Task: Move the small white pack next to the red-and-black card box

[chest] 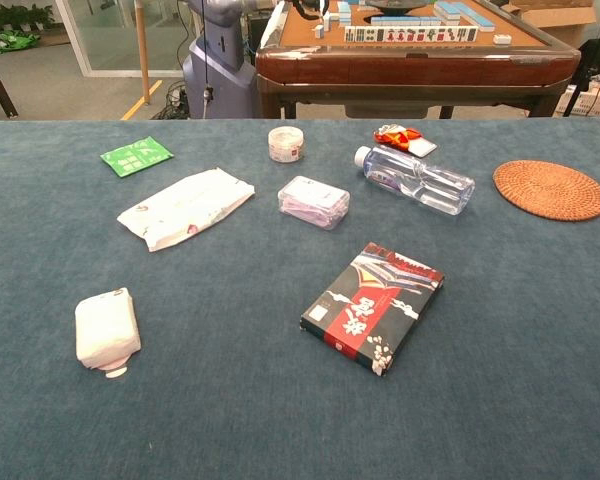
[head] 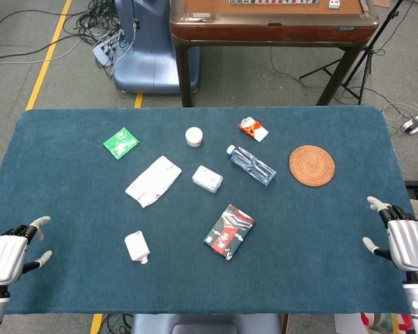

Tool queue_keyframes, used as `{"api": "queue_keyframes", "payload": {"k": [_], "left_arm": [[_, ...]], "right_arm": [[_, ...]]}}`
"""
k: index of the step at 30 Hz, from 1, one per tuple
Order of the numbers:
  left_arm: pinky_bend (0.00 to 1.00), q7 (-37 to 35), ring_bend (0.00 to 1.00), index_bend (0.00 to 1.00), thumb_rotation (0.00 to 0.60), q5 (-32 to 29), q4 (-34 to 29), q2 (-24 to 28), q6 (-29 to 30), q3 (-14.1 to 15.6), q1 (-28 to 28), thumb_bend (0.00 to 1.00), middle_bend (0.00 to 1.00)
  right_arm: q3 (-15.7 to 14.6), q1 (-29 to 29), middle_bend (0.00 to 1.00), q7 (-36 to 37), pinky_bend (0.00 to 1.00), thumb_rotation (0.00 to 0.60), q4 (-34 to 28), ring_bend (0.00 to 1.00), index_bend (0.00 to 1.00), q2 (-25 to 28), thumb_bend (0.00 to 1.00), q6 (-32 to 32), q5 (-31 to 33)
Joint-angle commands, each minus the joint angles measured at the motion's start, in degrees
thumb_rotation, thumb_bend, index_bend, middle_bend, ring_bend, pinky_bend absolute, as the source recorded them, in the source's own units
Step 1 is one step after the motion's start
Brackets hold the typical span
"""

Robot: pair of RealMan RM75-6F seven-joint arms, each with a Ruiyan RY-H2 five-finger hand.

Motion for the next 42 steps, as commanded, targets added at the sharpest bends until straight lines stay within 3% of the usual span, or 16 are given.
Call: {"api": "queue_keyframes", "payload": {"k": [1, 11, 14, 18, 21, 27, 33, 42], "left_arm": [[0.56, -0.27, 0.45, 0.24, 0.6, 0.28, -0.3, -0.05, 0.32, 0.05, 0.02, 0.18, 0.5], [0.56, -2.61, 0.42, 0.24, 0.6, 3.05, 0.33, -0.49, 1.67, 0.1, -0.79, 0.17, 0.48], [0.46, -4.56, 0.32, 0.21, 0.6, 5.03, 1.58, -0.44, 0.53, 1.03, -1.92, 0.1, 0.41], [0.19, -4.99, 0.08, 0.07, 0.6, 5.9, 1.25, 0.21, -2.68, 2.11, -3.54, 0.02, 0.15], [0.08, -3.72, 0.0, 0.03, 0.6, 6.02, 0.81, 0.05, -4.48, 2.2, -4.65, 0.01, 0.05], [0.07, -0.59, 0.0, 0.02, 0.6, 5.54, 0.61, -1.22, -8.04, 2.36, -6.53, 0.01, 0.0], [0.01, 1.89, 0.0, 0.0, 0.6, 3.88, -0.36, -2.15, -10.3, 1.94, -7.64, 0.01, 0.0], [0.01, 4.68, 0.0, 0.0, 0.6, 2.49, -1.95, -3.57, -13.86, 1.93, -9.63, 0.01, 0.0]], "right_arm": [[-0.09, 0.03, 0.32, 0.22, 0.45, 0.6, -0.08, 0.26, 0.21, 0.05, 0.14, 0.03, -0.3], [0.02, -0.81, 0.32, 2.0, 0.45, 0.6, -0.5, 0.26, 0.21, 0.78, 0.14, 1.68, -0.88], [-0.05, -1.16, 0.32, 2.73, 0.45, 0.6, -0.41, 0.26, 0.21, 1.22, 0.14, 1.75, -0.53], [0.29, -1.53, 0.32, 3.46, 0.45, 0.6, -0.81, 0.26, 0.21, 1.85, 0.14, 2.76, -0.74], [0.52, -1.71, 0.32, 4.18, 0.45, 0.6, -1.01, 0.26, 0.21, 2.3, 0.14, 3.33, -0.99], [0.75, -1.96, 0.32, 5.49, 0.45, 0.6, -1.24, 0.26, 0.21, 3.24, 0.14, 3.55, -0.88], [1.04, -1.97, 0.32, 6.55, 0.45, 0.6, -1.39, 0.26, 0.21, 4.05, 0.14, 3.51, -0.78], [1.44, -2.0, 0.32, 7.79, 0.45, 0.6, -1.45, 0.26, 0.22, 4.77, 0.14, 3.25, -0.11]]}}
